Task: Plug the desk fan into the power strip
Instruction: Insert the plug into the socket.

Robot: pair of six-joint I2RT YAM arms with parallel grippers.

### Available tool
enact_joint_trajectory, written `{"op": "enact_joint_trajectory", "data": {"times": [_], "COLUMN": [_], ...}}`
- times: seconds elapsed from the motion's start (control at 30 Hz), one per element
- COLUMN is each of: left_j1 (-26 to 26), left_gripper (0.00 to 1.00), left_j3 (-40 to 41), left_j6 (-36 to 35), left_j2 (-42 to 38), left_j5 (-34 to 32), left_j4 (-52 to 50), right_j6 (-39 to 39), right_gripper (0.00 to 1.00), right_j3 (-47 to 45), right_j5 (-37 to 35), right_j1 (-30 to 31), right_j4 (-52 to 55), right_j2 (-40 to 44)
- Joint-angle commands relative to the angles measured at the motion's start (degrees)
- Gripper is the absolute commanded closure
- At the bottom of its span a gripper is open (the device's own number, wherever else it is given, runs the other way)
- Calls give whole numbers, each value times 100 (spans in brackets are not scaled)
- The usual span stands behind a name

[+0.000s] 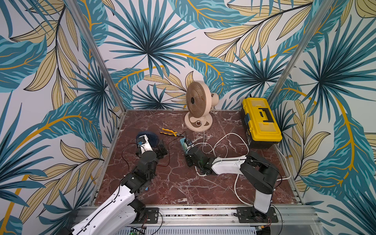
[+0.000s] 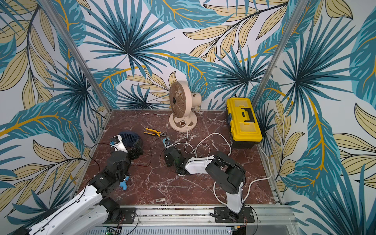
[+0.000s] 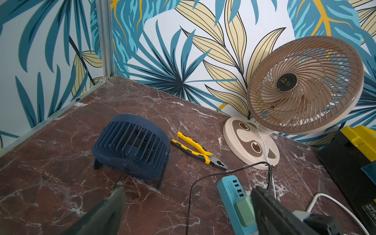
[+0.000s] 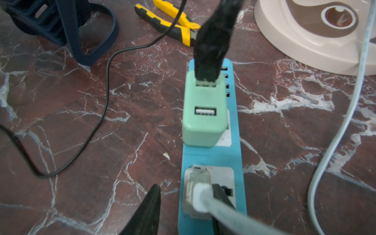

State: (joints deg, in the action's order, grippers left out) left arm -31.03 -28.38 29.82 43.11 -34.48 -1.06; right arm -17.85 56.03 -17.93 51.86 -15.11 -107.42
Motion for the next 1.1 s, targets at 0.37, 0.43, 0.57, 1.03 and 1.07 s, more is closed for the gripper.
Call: {"op": "enact_joint_trajectory", "data": {"times": [0.37,0.43,0.57,1.03,1.07], "left_j1": [25,33,27,28,29], "left_gripper": [0,0,0,0,0], "left_j3": [149,149,141,122,116], "left_j6": [-86,-88,-85,-130,-132], "left_j2": [-59,-63,-68,-85,-84], "left_j5": [99,99,111,134,134], "left_j4": [73,71,63,44,44], "right_j6": [-230,-237,-252,-219,-220], "right_gripper": [56,56,58,75,76], "right_j3": [246,288,370,791,776], "right_j5": [-199,-199,-140,160,142], "right_j1": [34,2,-66,-141,-147], "right_j4": [900,917,946,1260,1270], "right_j2": [282,299,301,-45,-69]}}
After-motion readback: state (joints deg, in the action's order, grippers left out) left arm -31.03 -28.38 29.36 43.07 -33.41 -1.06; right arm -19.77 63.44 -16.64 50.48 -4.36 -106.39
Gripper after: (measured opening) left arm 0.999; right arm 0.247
